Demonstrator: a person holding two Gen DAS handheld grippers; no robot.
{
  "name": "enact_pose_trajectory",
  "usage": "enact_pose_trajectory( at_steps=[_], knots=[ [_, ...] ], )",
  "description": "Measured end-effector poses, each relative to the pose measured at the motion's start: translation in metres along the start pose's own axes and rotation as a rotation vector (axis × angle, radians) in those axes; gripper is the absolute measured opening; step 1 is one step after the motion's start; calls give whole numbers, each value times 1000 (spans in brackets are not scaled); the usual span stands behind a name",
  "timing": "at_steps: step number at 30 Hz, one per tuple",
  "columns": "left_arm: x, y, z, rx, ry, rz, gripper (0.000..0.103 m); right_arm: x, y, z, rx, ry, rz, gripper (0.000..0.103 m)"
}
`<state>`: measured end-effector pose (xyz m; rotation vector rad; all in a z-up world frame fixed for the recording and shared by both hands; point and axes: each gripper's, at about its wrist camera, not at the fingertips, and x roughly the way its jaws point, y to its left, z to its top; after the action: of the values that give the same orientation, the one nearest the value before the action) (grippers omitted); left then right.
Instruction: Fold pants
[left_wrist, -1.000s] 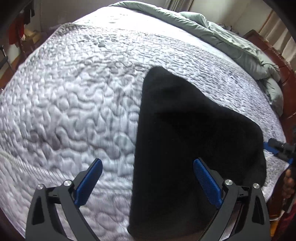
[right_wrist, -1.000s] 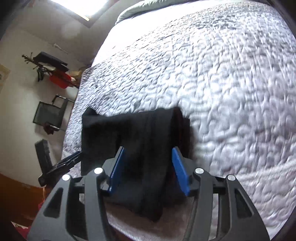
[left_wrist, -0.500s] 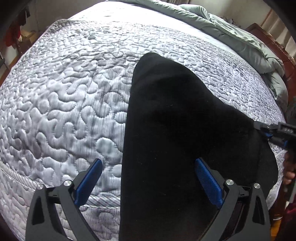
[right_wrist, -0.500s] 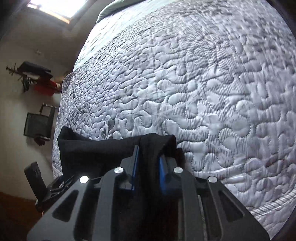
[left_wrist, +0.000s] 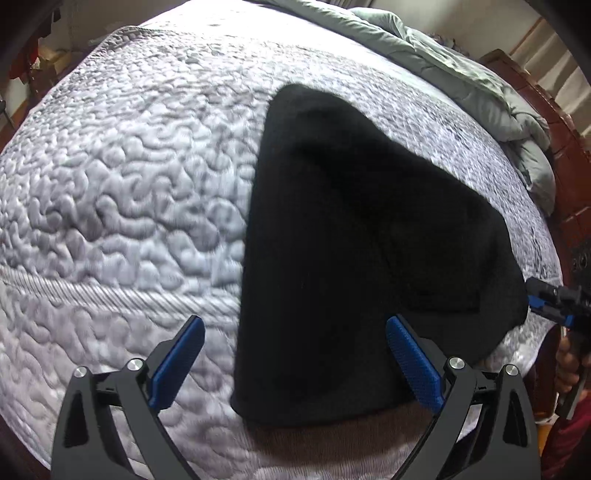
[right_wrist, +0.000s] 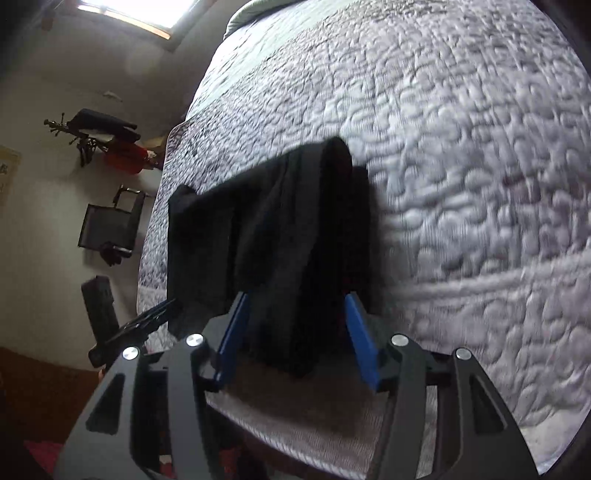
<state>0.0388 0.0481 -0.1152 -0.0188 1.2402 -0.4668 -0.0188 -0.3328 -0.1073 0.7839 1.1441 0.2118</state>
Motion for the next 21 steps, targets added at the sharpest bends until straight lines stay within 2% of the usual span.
enact_pose_trajectory(
  at_steps=[2,4,5,6,7,11,13,16,21],
  knots=[
    [7,-2,-3,-4,14,-1,99,4,3,-9,-24,10,-8,54],
    [10,-3,-3,-17,15,-13,99,5,8,-11,-58,6,-41,50],
    [12,-4,-3,-17,16,-13,99,6,10,-10,-69,5,-49,37],
    [14,-6,-1,-16,19,-7,100,5,11,-8,-71,1,-45,10],
    [15,-7,0,-12,22,2,100,4,12,-6,-72,5,-51,8],
    [11,-8,1,-7,23,4,99,-6,23,-1,-130,2,-49,6],
    [10,-7,1,-2,21,1,100,-9,26,-2,-156,3,-98,5],
    [10,-2,-2,-5,29,-16,100,1,15,-5,-138,25,-161,4],
    [1,6,-4,-8,19,-33,99,13,-2,-9,-81,16,-149,5]
  ],
)
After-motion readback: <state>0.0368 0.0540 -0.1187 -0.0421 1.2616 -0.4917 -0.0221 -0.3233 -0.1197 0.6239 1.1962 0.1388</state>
